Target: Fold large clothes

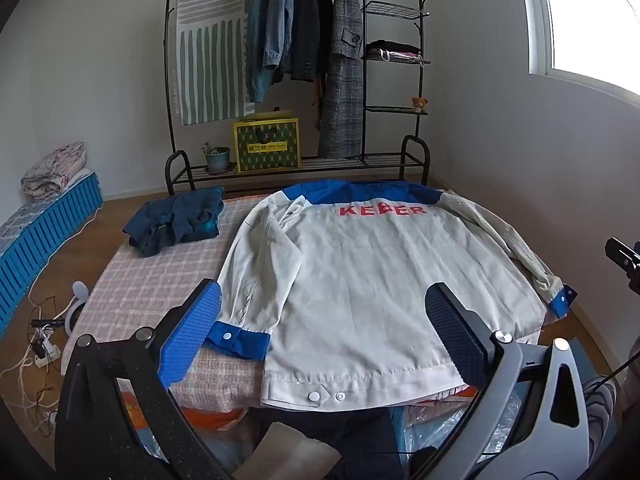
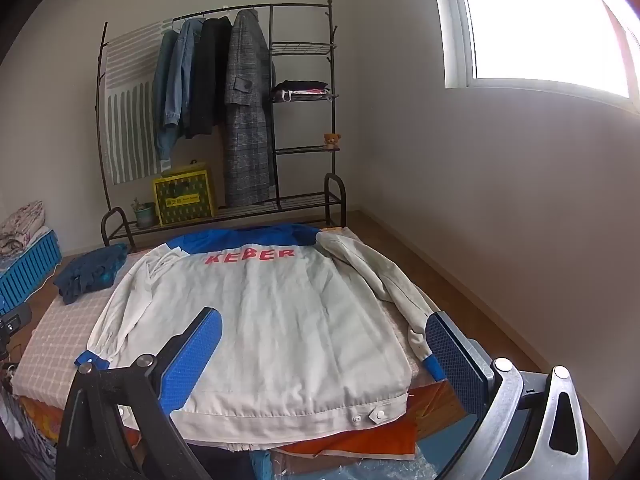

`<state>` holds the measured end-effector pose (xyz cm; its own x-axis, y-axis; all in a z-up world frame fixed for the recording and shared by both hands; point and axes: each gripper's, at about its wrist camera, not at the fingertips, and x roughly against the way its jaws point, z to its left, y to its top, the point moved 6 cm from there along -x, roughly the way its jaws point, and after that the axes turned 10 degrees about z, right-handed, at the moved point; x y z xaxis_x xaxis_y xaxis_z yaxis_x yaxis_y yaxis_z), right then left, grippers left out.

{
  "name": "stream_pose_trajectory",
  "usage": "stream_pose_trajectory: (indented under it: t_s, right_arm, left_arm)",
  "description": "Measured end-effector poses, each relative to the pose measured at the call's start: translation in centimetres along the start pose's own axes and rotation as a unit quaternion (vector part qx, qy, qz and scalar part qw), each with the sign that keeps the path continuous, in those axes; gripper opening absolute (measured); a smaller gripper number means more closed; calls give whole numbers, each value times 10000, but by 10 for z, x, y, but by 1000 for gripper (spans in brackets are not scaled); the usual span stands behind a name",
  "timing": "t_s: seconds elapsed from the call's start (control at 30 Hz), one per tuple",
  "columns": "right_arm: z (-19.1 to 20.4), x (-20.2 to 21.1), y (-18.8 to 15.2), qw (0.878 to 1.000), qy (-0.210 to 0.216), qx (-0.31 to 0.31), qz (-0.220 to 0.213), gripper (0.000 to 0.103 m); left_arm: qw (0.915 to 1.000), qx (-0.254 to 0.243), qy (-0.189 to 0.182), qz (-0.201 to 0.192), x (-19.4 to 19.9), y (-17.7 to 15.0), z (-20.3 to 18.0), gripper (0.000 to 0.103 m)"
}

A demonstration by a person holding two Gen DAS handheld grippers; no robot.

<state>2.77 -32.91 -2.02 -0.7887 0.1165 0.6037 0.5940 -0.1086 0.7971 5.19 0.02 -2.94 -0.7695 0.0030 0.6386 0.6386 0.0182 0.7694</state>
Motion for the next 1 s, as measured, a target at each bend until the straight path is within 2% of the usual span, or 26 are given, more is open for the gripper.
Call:
stream_pose_trajectory:
  t_s: [0.17, 0.3, 0.53, 1.0]
  right_arm:
    - [-6, -3, 0, 10000, -28, 13, -8, 103]
    - [10, 2, 1, 10000, -40, 45, -75, 103]
    - [5, -1, 3, 9999, 132, 29, -29, 103]
    - [9, -6, 9, 9998, 203, 57, 25, 103]
  left_arm:
    - [10000, 6, 66, -7, 0, 0, 1, 103]
    - [9999, -10, 92, -43, 2, 1, 4, 103]
    - [9998, 62, 177, -95, 4, 10, 10, 103]
    - [9997, 106, 212, -66, 3, 16, 14, 103]
